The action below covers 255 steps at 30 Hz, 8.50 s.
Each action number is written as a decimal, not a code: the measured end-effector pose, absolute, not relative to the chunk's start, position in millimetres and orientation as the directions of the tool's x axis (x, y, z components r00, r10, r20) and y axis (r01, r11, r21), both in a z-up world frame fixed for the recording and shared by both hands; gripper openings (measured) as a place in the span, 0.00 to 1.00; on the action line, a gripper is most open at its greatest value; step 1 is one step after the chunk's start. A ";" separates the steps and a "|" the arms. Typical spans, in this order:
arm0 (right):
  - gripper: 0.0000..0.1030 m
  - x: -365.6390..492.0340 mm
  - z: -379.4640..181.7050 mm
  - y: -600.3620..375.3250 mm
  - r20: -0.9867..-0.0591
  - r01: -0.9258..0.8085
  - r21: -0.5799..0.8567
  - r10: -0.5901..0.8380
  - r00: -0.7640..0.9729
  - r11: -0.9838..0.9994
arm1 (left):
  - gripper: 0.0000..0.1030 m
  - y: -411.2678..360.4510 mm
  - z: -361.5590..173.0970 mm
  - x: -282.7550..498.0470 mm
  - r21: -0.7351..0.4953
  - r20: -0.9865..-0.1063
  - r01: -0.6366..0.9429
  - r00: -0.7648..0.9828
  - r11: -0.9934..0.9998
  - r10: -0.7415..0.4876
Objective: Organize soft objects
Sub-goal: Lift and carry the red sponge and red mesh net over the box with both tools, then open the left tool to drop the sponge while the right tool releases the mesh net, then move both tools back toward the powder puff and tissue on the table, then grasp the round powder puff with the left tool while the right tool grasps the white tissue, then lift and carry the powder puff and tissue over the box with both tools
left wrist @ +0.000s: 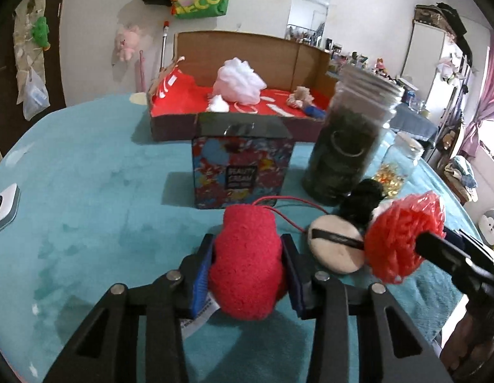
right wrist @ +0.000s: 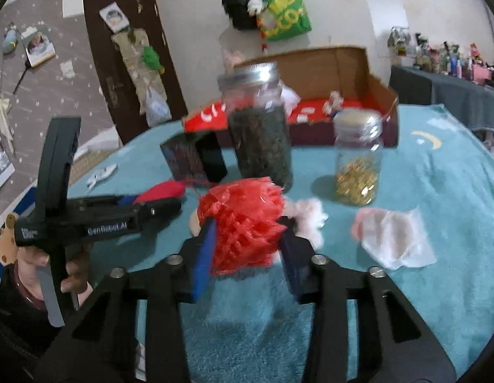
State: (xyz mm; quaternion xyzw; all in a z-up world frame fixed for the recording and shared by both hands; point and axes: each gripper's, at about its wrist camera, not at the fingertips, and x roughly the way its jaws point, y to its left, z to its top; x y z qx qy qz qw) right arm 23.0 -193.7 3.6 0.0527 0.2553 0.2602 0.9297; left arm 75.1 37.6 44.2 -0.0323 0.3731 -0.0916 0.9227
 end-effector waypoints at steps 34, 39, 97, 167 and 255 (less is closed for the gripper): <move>0.32 15.7 43.9 -234.2 -0.341 -0.414 0.277 0.491 0.801 0.867 | 0.41 31.2 100.5 61.4 -0.106 -0.582 0.209 0.779 0.972 -0.232; 0.32 17.1 58.3 -241.6 -0.315 -0.402 0.275 0.476 0.821 0.874 | 0.41 30.4 114.7 66.2 -0.103 -0.562 0.214 0.793 0.971 -0.234; 0.32 353.8 65.7 -174.3 -0.805 -0.497 0.283 0.485 0.342 0.820 | 0.42 -16.3 86.6 357.6 -0.010 -0.870 0.424 0.443 0.906 -0.217; 0.89 102.6 212.3 -243.8 -0.413 -0.348 0.005 0.318 0.853 0.938 | 1.00 15.2 231.9 123.9 -0.027 -0.390 0.223 0.895 0.975 -0.215; 0.16 68.2 21.5 -250.8 -0.609 -0.242 0.125 0.267 0.747 0.962 | 0.09 46.8 75.8 78.0 -0.155 -0.683 0.230 0.677 0.961 -0.272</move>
